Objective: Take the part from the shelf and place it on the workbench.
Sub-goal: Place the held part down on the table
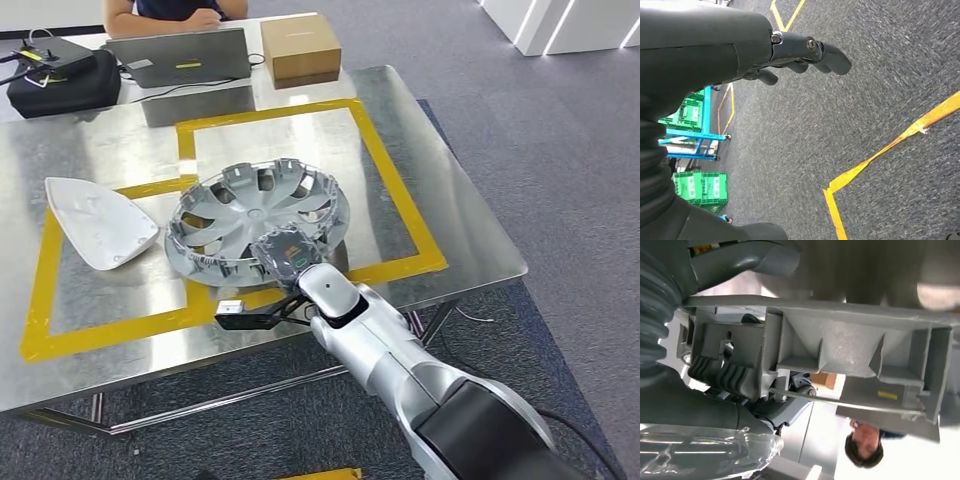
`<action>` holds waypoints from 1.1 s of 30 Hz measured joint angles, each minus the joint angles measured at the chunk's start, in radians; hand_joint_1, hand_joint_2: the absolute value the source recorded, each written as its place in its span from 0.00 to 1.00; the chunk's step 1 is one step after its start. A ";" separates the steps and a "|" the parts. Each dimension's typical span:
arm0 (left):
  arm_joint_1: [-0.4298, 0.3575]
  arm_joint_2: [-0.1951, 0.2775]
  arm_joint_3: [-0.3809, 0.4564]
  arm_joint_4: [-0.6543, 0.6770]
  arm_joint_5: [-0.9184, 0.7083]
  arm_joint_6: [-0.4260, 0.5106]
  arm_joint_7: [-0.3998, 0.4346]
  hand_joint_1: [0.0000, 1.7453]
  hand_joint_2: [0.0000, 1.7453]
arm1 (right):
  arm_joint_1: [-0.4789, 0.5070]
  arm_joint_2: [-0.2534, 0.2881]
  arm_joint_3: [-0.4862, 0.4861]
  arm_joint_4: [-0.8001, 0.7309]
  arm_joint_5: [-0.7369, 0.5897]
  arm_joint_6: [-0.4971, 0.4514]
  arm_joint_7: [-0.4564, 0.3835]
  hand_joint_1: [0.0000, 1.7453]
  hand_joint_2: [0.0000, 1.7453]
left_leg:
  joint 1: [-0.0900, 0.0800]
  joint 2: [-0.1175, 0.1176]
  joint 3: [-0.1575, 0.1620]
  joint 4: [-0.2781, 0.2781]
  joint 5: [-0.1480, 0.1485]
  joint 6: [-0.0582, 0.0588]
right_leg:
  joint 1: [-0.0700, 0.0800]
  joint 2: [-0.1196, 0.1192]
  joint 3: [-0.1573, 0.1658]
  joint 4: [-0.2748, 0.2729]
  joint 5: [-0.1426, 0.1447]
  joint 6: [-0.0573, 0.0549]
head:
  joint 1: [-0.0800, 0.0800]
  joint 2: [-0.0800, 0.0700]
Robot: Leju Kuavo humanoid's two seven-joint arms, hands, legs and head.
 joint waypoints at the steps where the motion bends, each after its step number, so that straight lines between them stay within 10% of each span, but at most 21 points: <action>1: 0.000 0.000 0.000 0.000 0.000 0.000 -0.001 0.00 1.00 | -0.002 0.000 0.009 0.000 0.002 0.025 0.025 1.00 1.00 | 0.000 0.000 0.000 0.000 0.000 0.000 | 0.000 0.000 0.000 0.000 0.000 0.000 | 0.000 0.000; 12: 0.001 0.000 0.001 0.000 0.001 0.023 -0.001 0.00 1.00 | -0.051 -0.075 0.051 0.019 -0.020 0.062 0.195 1.00 1.00 | -0.001 0.000 0.000 0.000 0.002 0.000 | -0.001 -0.001 0.000 0.001 0.001 0.000 | 0.000 0.000; 33: 0.001 0.000 0.001 0.000 0.003 0.061 0.001 0.00 1.00 | -0.049 -0.125 0.051 0.030 -0.037 0.040 0.147 1.00 1.00 | 0.000 0.000 0.000 0.000 0.002 0.000 | 0.000 -0.001 0.000 0.001 0.001 0.000 | 0.000 0.000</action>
